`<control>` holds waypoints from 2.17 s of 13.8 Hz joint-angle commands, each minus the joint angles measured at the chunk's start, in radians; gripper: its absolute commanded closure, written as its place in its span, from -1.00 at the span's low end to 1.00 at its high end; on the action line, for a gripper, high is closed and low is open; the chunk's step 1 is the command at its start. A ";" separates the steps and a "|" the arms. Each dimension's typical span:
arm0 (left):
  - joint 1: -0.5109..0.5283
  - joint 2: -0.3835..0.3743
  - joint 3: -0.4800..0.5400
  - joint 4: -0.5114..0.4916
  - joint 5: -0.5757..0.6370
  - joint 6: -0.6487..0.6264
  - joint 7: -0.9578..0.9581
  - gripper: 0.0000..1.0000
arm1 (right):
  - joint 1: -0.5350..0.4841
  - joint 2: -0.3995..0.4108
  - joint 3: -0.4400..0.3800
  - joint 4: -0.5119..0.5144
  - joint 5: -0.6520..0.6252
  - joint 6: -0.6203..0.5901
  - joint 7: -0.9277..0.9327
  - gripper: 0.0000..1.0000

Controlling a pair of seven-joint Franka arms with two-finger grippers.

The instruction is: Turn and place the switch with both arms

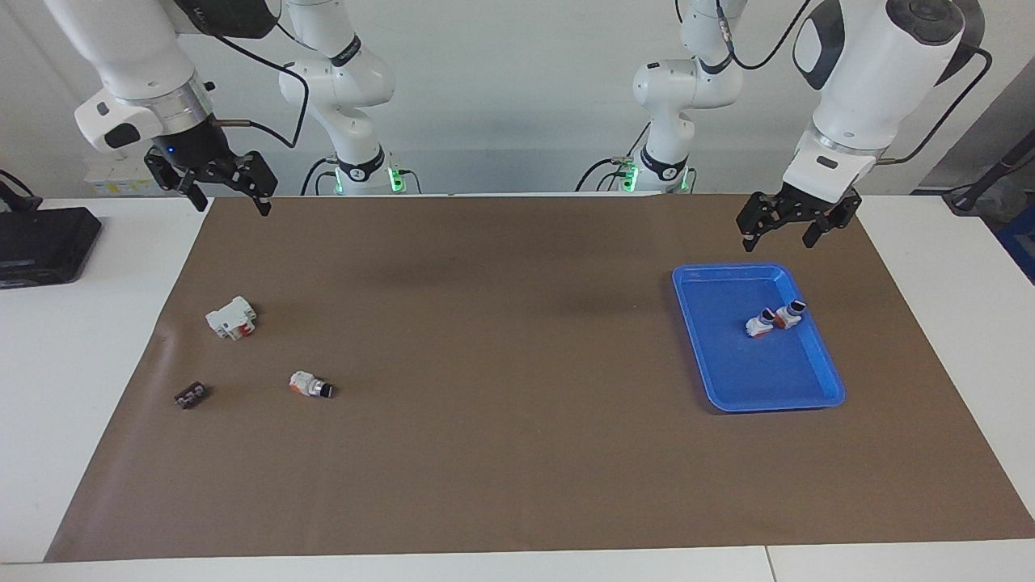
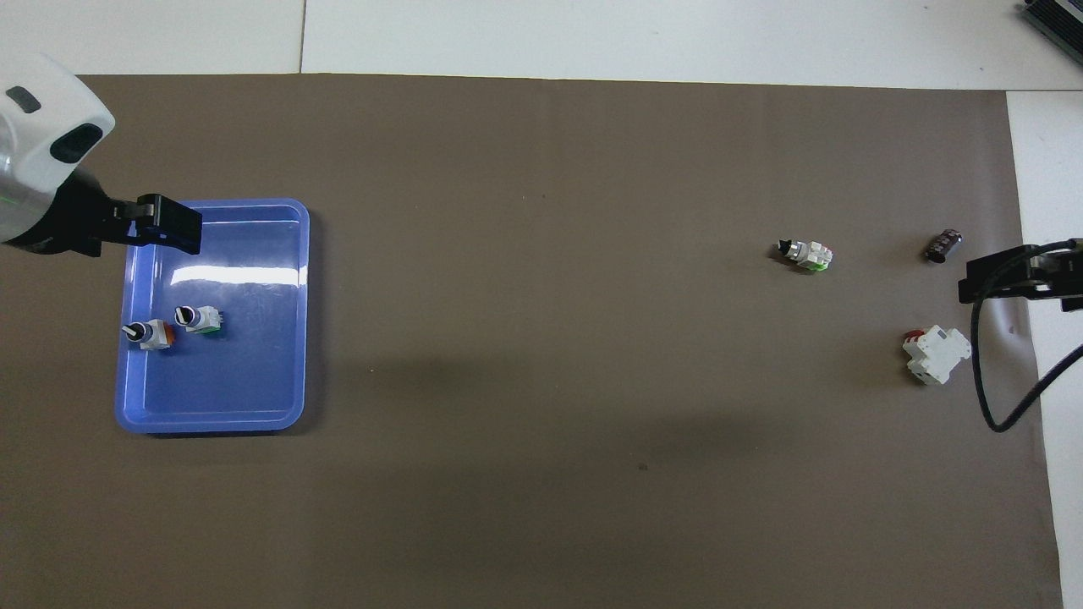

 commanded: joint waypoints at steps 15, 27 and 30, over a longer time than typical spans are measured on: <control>0.007 -0.029 -0.002 -0.034 0.007 0.000 -0.002 -1.00 | -0.072 -0.085 0.001 -0.393 0.026 0.439 -0.473 -1.00; 0.007 -0.029 -0.002 -0.034 0.007 0.000 -0.002 -1.00 | -0.091 0.312 0.011 -0.399 0.359 0.854 -1.272 -1.00; 0.007 -0.029 -0.002 -0.034 0.007 0.000 -0.002 -1.00 | -0.082 0.340 0.014 -0.399 0.359 0.884 -1.269 -1.00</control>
